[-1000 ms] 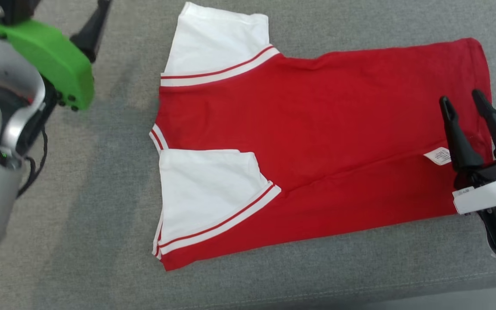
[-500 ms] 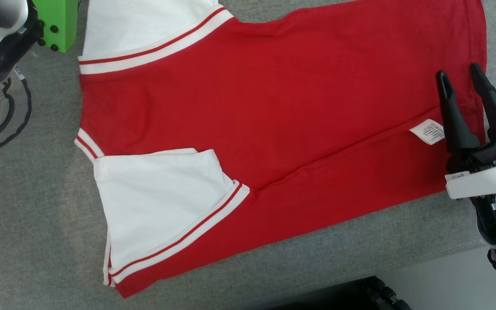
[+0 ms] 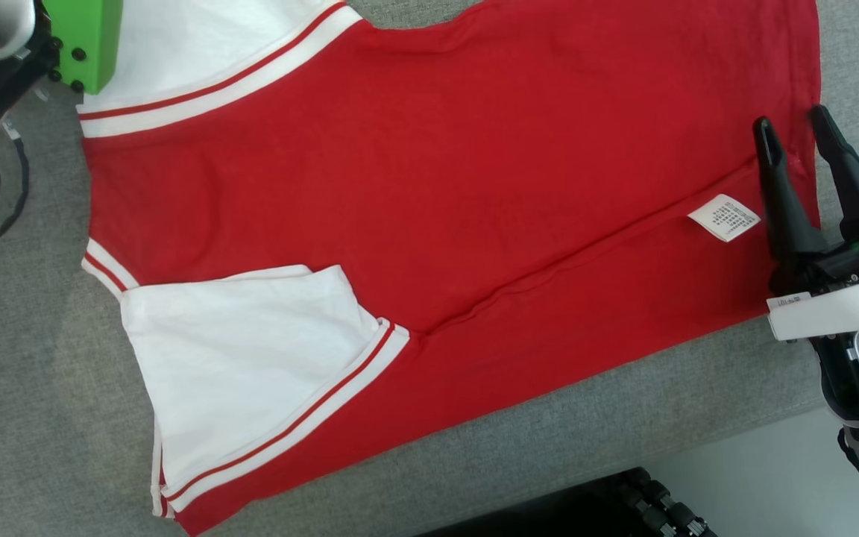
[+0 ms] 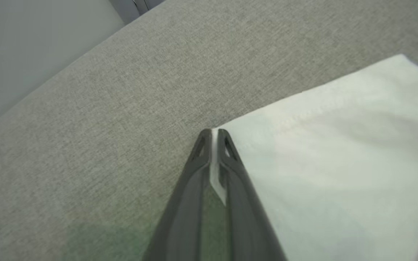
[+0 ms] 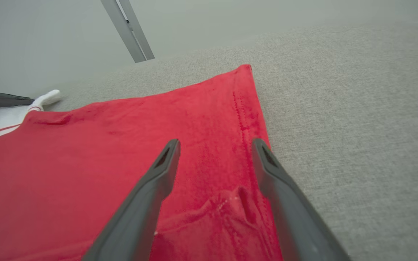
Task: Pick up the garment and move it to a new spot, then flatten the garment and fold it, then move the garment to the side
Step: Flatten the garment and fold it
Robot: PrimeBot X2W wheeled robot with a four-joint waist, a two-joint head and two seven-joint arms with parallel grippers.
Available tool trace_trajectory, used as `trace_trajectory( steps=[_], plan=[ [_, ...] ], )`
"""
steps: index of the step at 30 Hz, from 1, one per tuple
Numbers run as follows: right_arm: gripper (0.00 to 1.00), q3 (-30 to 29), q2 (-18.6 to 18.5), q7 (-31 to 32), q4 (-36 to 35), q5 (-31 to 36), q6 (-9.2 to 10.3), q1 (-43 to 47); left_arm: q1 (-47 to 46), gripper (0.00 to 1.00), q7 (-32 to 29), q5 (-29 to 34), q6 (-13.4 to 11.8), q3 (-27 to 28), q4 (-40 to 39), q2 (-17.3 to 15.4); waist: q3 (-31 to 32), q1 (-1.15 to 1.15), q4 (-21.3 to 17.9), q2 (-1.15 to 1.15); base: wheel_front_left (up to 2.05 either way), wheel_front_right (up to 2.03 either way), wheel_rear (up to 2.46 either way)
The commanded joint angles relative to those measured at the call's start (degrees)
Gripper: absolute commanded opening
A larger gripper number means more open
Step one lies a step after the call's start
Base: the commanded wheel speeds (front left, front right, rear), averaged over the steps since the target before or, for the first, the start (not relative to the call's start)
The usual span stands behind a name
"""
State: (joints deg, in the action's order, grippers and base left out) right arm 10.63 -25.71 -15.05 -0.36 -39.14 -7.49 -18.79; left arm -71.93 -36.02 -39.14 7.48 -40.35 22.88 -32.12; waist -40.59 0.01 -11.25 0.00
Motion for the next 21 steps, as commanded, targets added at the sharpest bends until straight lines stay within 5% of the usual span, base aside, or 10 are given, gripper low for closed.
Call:
trace_trajectory(
  steps=[1, 10, 16, 21],
  plan=[
    [1.00, -0.31, -0.24, -0.17, 0.01, -0.09, -0.01, -0.41, 0.48, 0.00, -0.60, -1.04, -0.07, -0.92, 0.27, -1.09, 0.95, -0.01, 0.37, 0.00, 0.00, 0.00, 0.00],
    [1.00, 2.63, -5.03, 1.65, 5.54, -3.44, -0.01, -4.00, 2.76, 0.00, 5.11, -5.02, -0.06, -3.32, -4.95, -2.01, 7.63, -0.01, 2.42, 0.00, 0.00, 0.00, 0.00],
    [1.00, 5.10, -8.10, 18.71, 13.79, -7.88, -0.02, -14.60, 6.04, 0.00, 8.40, -6.55, -0.06, -4.88, -9.24, -3.32, 11.79, -0.01, 4.60, 0.00, 0.00, 0.00, 0.00],
    [1.00, 5.75, -9.34, 31.48, 21.56, -2.12, -0.02, -25.00, 7.75, 0.00, 9.36, -7.19, -0.06, -5.94, -11.96, -3.80, 13.08, -0.01, 6.73, 0.00, 0.00, 0.00, 0.00]
  ],
)
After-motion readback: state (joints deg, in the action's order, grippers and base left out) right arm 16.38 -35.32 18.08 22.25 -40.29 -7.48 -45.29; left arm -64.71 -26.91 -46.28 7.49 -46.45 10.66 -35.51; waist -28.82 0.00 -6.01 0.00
